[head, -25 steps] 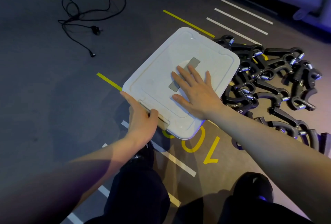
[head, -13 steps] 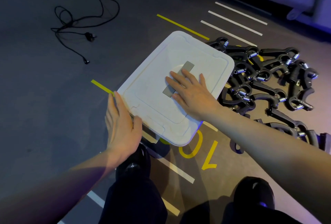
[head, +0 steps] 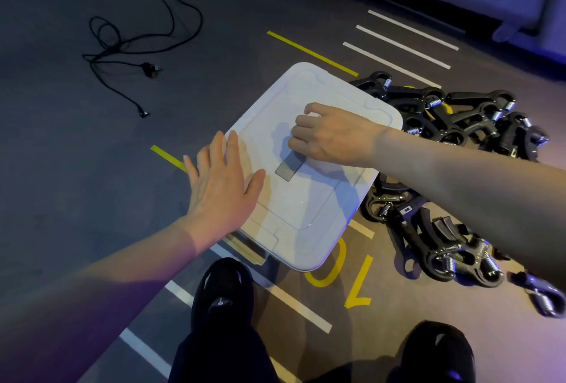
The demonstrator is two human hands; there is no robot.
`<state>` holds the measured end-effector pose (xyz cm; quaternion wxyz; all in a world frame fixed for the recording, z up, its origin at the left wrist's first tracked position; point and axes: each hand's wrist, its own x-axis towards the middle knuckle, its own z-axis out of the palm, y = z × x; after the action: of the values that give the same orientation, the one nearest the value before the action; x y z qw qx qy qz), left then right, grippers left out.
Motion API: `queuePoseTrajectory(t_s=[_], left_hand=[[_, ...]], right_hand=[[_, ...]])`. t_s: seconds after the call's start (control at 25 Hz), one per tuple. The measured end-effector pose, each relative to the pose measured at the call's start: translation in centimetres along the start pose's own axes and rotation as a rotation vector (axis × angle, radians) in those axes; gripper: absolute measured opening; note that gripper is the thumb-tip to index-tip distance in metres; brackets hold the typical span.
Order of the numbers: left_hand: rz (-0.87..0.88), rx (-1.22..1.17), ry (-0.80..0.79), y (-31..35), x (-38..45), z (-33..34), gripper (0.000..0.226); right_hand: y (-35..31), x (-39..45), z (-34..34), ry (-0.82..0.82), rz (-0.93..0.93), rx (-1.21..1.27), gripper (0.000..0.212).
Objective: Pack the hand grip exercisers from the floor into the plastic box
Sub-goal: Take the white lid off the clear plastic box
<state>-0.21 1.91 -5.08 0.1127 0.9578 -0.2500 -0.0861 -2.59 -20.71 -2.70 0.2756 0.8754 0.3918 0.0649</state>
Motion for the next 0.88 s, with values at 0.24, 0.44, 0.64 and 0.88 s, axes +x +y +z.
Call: queuePoseTrajectory(t_s=[0.24,0.44,0.64,0.88], left_hand=[[-0.002,0.052,0.026,0.8,1.0,-0.5,0.07],[0.071,0.085,0.075,1.8,1.4,-1.4,0.071],[0.25,0.178,0.125,5.1,3.0,-3.1,0.073],[0.573,0.192,0.086,13.2,3.6,-3.0,0.073]], right_hand=[[1.2,0.3,-0.7,0.059,0.029,0.038,0.012],[1.6,-1.1,-2.1,-0.068,0.138,0.118,0.028],[1.5,-5.9,-3.6,-0.052,0.341,0.178,0.021],[-2.3,-14.3,-6.2,-0.1,0.813,0.243,0.022]])
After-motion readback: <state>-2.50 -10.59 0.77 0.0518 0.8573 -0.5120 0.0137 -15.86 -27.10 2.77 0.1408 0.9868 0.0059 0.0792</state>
